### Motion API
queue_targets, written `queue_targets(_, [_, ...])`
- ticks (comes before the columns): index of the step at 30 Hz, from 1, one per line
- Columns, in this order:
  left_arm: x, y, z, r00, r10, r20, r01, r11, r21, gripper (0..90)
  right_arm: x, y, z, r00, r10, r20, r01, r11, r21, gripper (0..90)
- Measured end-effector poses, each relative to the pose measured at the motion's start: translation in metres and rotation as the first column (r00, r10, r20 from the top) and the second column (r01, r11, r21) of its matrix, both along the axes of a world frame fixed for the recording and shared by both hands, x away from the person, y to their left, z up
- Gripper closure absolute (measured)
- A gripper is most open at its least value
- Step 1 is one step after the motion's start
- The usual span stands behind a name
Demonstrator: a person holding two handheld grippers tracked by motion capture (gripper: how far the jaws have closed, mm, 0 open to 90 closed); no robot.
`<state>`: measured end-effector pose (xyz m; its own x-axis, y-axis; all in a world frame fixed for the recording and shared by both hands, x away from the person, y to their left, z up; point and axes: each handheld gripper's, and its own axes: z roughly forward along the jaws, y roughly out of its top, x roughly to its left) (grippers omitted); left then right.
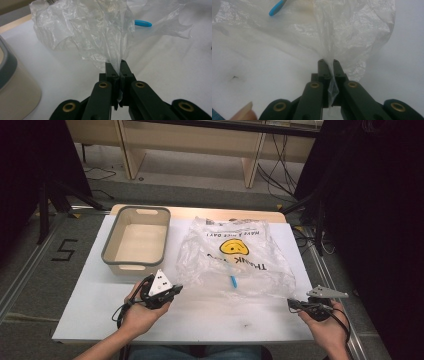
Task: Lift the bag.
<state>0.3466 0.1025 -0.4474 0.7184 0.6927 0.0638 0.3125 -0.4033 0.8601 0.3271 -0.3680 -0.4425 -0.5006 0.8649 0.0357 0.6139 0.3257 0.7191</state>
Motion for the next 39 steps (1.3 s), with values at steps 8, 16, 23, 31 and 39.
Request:
queue_targets(8, [0.003,0.002,0.01,0.9978,0.005,0.065,-0.002,0.9992,-0.039,88.7,-0.001,0.0,0.009,0.9973,-0.02,0.07,0.019,0.9996,0.018,89.5])
queue_targets(16, [0.005,0.005,0.021,0.9935,0.011,0.114,-0.004,0.998,-0.063,88.7,-0.002,-0.001,0.018,0.9885,-0.052,0.142,0.046,0.998,0.043,89.5])
queue_targets(23, [0.006,0.005,0.026,0.9898,0.022,0.141,-0.009,0.9958,-0.091,88.7,-0.002,0.0,0.024,0.9784,-0.076,0.192,0.066,0.996,0.06,89.5])
queue_targets(31, [0.007,0.005,0.032,0.985,0.027,0.17,-0.009,0.9942,-0.107,88.7,-0.003,-0.001,0.029,0.9666,-0.098,0.237,0.082,0.9938,0.075,89.5])
queue_targets(39, [0.009,0.005,0.037,0.9818,0.032,0.187,-0.01,0.9932,-0.116,88.7,-0.001,0.001,0.032,0.955,-0.115,0.273,0.095,0.9916,0.088,89.5])
